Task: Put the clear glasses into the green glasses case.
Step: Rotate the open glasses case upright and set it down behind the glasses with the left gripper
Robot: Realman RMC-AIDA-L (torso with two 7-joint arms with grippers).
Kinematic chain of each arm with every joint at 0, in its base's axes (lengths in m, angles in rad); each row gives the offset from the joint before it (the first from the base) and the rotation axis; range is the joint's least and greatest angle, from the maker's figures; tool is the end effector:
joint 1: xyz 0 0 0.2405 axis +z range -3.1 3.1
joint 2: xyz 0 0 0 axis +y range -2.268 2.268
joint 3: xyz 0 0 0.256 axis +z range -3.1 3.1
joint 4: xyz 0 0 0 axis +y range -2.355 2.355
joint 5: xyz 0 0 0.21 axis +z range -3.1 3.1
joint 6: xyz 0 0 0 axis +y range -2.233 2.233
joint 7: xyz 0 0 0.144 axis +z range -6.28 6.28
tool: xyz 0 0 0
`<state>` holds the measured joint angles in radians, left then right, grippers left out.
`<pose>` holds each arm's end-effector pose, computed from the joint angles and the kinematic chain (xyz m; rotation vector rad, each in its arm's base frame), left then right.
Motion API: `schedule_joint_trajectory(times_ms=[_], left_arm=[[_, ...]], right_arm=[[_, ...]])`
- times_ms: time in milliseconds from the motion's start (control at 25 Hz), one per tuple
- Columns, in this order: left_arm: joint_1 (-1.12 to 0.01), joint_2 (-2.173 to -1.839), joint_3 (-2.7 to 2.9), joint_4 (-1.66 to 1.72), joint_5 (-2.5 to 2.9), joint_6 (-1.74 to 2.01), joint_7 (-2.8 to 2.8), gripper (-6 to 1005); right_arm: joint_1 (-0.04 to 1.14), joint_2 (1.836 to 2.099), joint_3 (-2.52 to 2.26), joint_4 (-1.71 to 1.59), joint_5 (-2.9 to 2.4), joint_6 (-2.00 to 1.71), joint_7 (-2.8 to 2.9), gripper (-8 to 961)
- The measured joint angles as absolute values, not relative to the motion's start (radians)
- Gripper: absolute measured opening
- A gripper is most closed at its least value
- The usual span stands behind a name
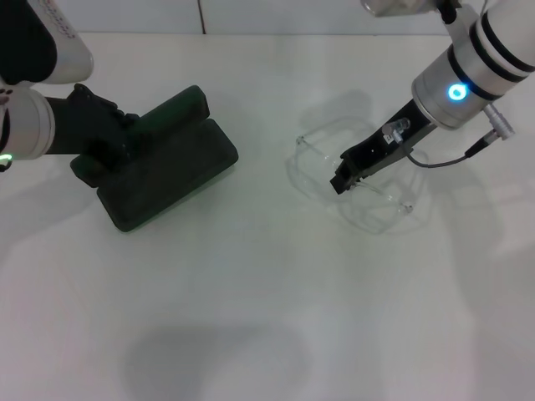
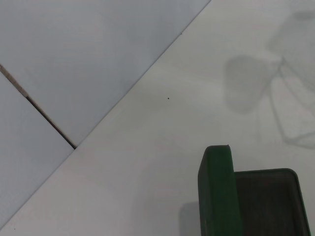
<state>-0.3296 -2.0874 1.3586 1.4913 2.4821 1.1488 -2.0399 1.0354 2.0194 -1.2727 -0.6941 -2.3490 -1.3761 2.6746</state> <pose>-0.2144 0.3598 0.0316 -2.4630 -0.3225 0.2393 0.1267 0.4138 -0.0439 -2.6415 1.3124 -0.2944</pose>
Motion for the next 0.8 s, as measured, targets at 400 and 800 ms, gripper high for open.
schedule_joint_trajectory(times_ms=[400,800], left_arm=[[-0.328,-2.087,1.296,1.490,2.444,1.152,-2.038,217],[-0.328,-2.087,1.254,1.493,2.377,1.151,-2.038,218]], right_arm=[[0.955,2.014,-1.252,-0.924,-2.341,-1.441,2.663,103],[0.870,2.012,-1.131,-1.149,-2.306,-1.580,2.591,84]])
